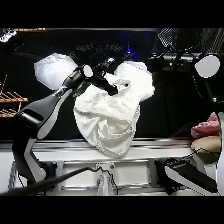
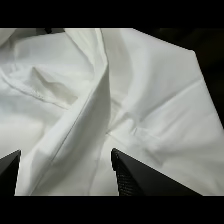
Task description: Fold the clothes and pants, and hang the long-sleeved shirts on hangers.
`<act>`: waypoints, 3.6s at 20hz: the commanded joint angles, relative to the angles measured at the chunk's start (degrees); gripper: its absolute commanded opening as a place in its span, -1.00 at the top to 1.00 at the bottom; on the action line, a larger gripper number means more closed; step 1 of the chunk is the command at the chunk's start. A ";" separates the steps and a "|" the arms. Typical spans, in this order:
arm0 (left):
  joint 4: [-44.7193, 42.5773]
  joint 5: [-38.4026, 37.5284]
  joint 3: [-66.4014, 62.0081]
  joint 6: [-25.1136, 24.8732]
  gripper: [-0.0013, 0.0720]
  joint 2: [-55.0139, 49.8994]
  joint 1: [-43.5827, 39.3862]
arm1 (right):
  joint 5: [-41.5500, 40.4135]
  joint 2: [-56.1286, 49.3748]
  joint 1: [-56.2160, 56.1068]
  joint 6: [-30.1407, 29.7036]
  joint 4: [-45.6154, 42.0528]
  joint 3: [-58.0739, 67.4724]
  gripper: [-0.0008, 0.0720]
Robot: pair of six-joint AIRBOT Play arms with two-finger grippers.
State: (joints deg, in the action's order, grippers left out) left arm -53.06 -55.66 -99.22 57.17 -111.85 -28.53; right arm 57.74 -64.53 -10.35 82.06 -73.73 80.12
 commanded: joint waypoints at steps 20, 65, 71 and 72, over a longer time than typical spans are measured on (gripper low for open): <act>18.12 -24.13 6.84 -0.98 0.93 22.84 3.74 | 2.69 2.27 0.00 12.44 -8.90 -4.59 -0.20; -7.15 -3.52 26.01 3.72 -0.77 17.66 10.43 | 2.80 21.97 -0.07 19.80 -0.28 -36.61 -0.93; -2.62 -7.61 26.01 3.72 -0.70 16.76 10.43 | 2.27 21.97 -0.07 19.80 -0.31 -36.61 -0.93; -1.14 -7.61 26.01 3.69 -0.55 16.76 10.43 | 2.29 21.97 -0.07 19.80 -0.31 -36.61 -0.93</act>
State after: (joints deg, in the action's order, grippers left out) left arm -57.32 -61.12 -73.14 60.75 -94.83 -18.15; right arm 60.18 -42.61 -10.35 101.95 -74.04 43.51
